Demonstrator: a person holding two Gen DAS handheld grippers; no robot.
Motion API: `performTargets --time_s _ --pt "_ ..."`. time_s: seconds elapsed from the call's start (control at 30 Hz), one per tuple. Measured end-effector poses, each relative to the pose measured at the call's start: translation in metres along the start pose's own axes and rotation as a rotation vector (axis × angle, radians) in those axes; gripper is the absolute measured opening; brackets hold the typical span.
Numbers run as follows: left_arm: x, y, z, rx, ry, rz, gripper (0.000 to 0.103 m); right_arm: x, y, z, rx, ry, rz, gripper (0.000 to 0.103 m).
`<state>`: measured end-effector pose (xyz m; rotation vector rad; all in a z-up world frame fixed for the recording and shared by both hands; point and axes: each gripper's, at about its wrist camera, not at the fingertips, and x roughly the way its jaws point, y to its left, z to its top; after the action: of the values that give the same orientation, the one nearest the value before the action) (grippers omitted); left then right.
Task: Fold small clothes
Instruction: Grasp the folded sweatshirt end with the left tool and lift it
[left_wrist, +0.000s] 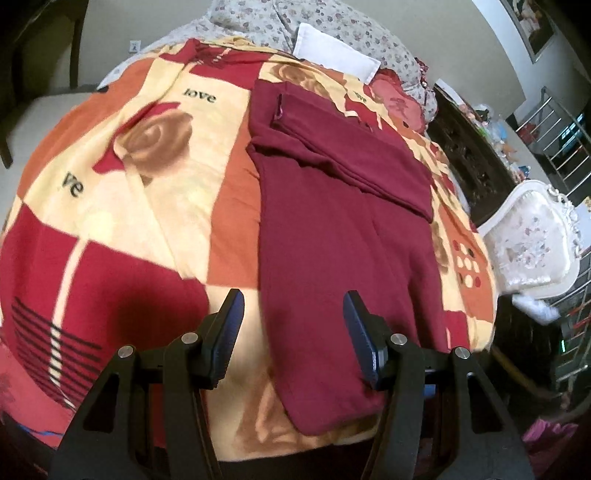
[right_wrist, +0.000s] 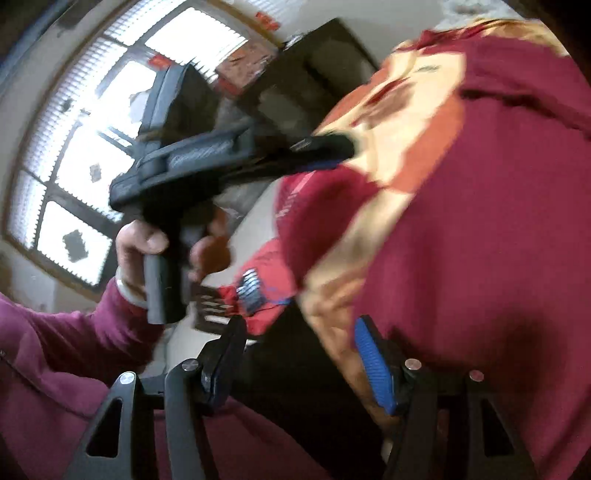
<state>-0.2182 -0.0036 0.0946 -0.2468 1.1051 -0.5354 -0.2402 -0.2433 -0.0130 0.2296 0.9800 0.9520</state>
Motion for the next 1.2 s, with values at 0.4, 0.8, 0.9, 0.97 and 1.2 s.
performTargets --time_s 0.4,0.8,0.9,0.97,1.2 --pt "0.045 -0.020 -0.053 0.108 0.149 0.067 0.058 -0.140 -0.081 -0.107 0.381 -0.196 -0.338 0.062" --pt "0.064 -0.010 -0.063 -0.035 0.191 0.002 0.060 -0.131 -0.099 -0.129 0.473 -0.229 -0.203 0.062" --pt "0.067 -0.014 -0.064 -0.047 0.188 -0.012 0.061 -0.142 -0.093 -0.133 0.483 -0.238 -0.164 0.062" --pt "0.069 -0.017 -0.064 -0.037 0.206 -0.036 0.061 -0.143 -0.091 -0.136 0.507 -0.240 -0.113 0.062" --pt "0.076 -0.022 -0.060 -0.021 0.204 -0.051 0.072 -0.133 -0.090 -0.133 0.482 -0.240 -0.031 0.057"
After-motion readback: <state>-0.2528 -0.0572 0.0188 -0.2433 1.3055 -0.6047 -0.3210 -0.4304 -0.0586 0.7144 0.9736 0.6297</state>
